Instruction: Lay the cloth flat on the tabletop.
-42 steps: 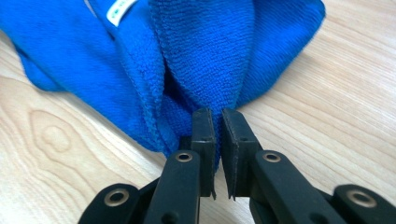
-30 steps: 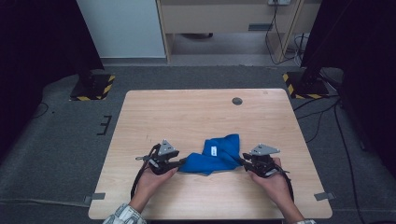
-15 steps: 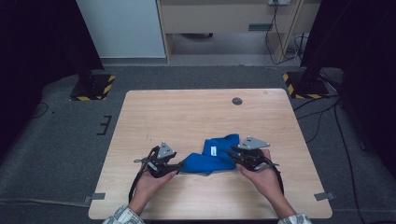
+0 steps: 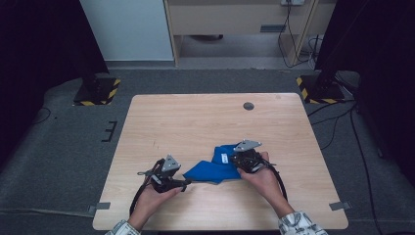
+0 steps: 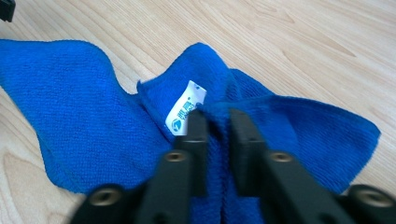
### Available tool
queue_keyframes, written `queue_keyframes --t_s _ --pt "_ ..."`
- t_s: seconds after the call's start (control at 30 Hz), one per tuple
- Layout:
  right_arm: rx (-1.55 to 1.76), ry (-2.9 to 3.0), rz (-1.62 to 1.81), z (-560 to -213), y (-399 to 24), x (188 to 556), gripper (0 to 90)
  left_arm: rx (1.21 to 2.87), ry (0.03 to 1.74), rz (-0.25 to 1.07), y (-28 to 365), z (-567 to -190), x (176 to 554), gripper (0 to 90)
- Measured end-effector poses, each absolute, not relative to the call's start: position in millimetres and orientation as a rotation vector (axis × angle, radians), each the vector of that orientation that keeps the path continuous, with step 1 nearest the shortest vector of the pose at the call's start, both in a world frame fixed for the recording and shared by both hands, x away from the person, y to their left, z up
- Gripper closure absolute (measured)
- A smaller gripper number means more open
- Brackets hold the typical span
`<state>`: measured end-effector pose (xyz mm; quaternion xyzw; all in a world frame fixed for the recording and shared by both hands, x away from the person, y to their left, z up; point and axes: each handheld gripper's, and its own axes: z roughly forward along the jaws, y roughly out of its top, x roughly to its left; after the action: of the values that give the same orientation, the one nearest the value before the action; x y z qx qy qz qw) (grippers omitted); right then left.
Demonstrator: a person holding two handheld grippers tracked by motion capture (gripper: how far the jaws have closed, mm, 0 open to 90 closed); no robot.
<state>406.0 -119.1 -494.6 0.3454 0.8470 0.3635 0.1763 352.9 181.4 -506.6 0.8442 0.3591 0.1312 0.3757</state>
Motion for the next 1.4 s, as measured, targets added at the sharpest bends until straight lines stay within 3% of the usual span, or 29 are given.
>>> queue_keyframes --t_s 0.13,0.4,0.43,0.5,0.6,0.87,0.97,1.07,1.1,1.23,1.4 --pt "0.995 2.385 1.047 -490.5 -125.2 406.2 85.4 2.187 0.908 0.311 178.6 -510.7 354.7 34.8" --pt "1.095 2.274 1.109 -477.8 -166.6 398.8 85.0 2.206 0.91 0.254 177.5 -516.1 361.9 61.6" --pt "1.095 2.274 1.109 -477.8 -166.6 398.8 85.0 2.208 0.91 0.25 176.6 -516.2 362.9 61.6" --pt "1.117 2.26 1.109 -477.7 -181.0 397.4 85.0 2.203 0.911 0.26 173.8 -515.6 367.0 71.6" --pt "1.148 2.248 1.106 -479.2 -192.8 394.8 85.1 2.164 0.925 0.29 171.2 -511.7 373.8 77.8" --pt "1.258 2.216 1.079 -504.0 -219.4 403.9 83.8 2.122 0.96 0.338 149.8 -512.7 405.0 79.3" --pt "1.281 2.218 1.074 -512.4 -223.2 406.7 78.7 2.135 0.948 0.341 145.7 -513.7 405.1 79.0" --pt "1.27 2.209 1.067 -515.9 -225.9 407.5 59.2 2.131 0.937 0.355 146.0 -511.9 399.4 78.4" --pt "1.27 2.209 1.067 -515.9 -225.9 407.5 59.2 2.131 0.937 0.355 146.0 -511.9 399.4 78.3" --pt "1.214 2.133 1.121 -499.2 -226.3 398.5 38.3 2.105 0.937 0.36 148.5 -508.1 396.7 78.4" --pt "1.133 2.098 1.136 -482.1 -217.0 390.6 23.1 2.091 0.942 0.355 148.6 -508.0 396.7 77.8"
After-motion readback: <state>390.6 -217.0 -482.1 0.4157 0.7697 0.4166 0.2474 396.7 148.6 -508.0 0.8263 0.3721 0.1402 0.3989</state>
